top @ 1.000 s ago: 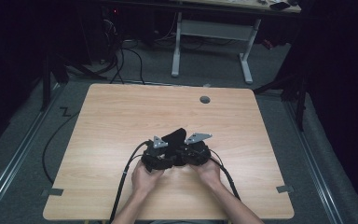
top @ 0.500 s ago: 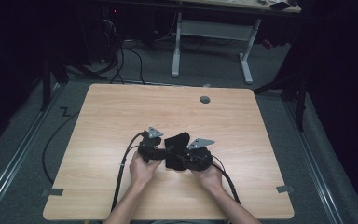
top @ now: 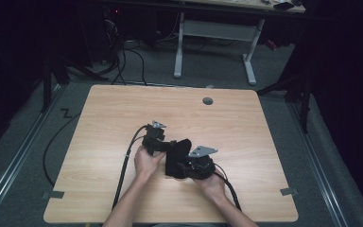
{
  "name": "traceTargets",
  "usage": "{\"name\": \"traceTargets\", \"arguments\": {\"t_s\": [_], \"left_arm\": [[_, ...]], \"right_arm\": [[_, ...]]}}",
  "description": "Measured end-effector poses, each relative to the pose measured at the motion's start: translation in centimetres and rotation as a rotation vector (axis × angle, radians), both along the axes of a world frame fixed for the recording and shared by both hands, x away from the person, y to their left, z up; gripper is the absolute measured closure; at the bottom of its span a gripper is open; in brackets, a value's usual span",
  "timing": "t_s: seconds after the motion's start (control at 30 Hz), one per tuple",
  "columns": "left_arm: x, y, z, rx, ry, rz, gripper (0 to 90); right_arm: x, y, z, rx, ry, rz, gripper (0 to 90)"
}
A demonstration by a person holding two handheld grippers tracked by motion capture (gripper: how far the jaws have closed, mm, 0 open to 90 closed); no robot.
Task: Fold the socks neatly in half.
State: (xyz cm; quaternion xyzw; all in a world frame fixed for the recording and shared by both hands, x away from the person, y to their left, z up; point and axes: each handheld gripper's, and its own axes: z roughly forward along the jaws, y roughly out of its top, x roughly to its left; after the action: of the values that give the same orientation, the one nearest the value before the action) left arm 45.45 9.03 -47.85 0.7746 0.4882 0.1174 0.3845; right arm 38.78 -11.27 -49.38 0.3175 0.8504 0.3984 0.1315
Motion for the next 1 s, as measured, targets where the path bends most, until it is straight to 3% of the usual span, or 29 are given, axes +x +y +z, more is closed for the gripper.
{"name": "traceTargets", "arguments": {"t_s": [0.17,0.27,0.43,0.47,0.7,0.83,1.0], "left_arm": [[0.3,-0.4,-0.5,0.008,0.022,-0.006,41.8],[0.6,-0.4,-1.2,0.035,0.041,-0.002,42.6],[0.6,-0.6,-1.3,0.064,0.025,-0.009,44.9],[0.4,-0.9,-1.3,0.086,0.012,-0.023,47.6],[0.3,-0.9,-1.3,0.083,0.016,-0.073,57.4],[0.4,-0.9,-1.3,0.064,0.031,-0.107,68.1],[0.5,-1.0,-1.1,0.071,0.036,-0.134,78.7]], "right_arm": [[0.1,-0.1,-0.1,0.006,0.003,0.001,51.5],[0.1,-0.1,-0.2,0.006,0.002,0.000,51.4],[0.1,-0.2,-0.4,0.003,0.000,0.003,51.5],[0.1,-0.2,-0.4,0.001,0.003,0.003,51.6],[0.3,-0.1,-0.5,-0.009,0.002,0.005,51.6],[0.5,-0.1,-0.6,-0.011,0.003,0.007,51.7],[0.4,0.0,-0.5,-0.023,0.001,0.006,51.9]]}}
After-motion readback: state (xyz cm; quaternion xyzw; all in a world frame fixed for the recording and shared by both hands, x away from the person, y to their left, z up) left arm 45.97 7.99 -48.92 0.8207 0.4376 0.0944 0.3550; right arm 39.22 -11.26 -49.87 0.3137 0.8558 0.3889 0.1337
